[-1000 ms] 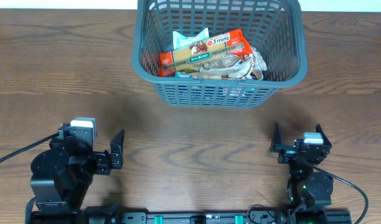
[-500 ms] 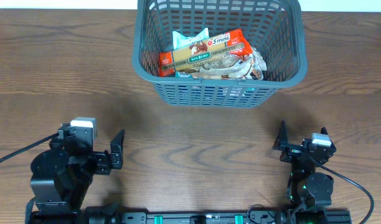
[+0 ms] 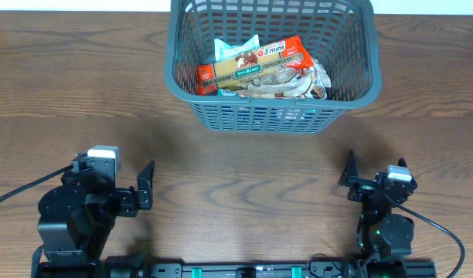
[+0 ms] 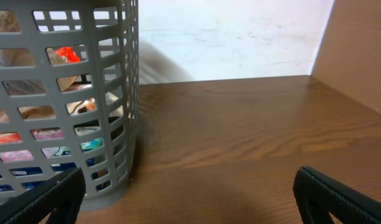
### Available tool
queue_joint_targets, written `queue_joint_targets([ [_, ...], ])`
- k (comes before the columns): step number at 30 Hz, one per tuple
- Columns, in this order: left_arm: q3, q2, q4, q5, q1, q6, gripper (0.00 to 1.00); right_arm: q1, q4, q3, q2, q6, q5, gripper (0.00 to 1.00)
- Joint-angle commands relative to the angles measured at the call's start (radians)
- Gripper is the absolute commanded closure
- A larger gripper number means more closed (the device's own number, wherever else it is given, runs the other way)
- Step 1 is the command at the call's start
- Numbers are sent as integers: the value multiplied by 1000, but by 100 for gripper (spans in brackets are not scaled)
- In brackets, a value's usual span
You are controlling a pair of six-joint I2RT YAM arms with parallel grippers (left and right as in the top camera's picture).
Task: Pack container
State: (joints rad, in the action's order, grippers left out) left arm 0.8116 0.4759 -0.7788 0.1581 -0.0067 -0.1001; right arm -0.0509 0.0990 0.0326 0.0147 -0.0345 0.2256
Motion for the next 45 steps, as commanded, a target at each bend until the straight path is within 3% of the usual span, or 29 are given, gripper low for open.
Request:
queue_joint_targets([
  [1,-4,2,2,11,3,16,2,-9,-5,-8,-9,-13,6,1],
  [9,-4,-24,-51,-1,3,-22,2,-9,-5,-8,-9,-13,6,1],
  [15,-120,-218,-93,41,3,-18,1,-9,-5,-8,-9,-13,6,1],
  [18,-232,-336,-8,39,3,-19,1,-9,-5,-8,-9,-13,6,1],
  [22,-413,-468,227,28,3,-23,1,-9,-5,-8,-9,-13,6,1],
  [30,-652,-468,693,-28,3,-23,1,-9,-5,-8,-9,-13,6,1],
  [36,-725,-468,775,-121,3,-23,1,-9,-5,-8,-9,-13,6,1],
  [45,-808,-468,789,-129,3,-34,1,-9,-5,-8,-9,-13,6,1],
])
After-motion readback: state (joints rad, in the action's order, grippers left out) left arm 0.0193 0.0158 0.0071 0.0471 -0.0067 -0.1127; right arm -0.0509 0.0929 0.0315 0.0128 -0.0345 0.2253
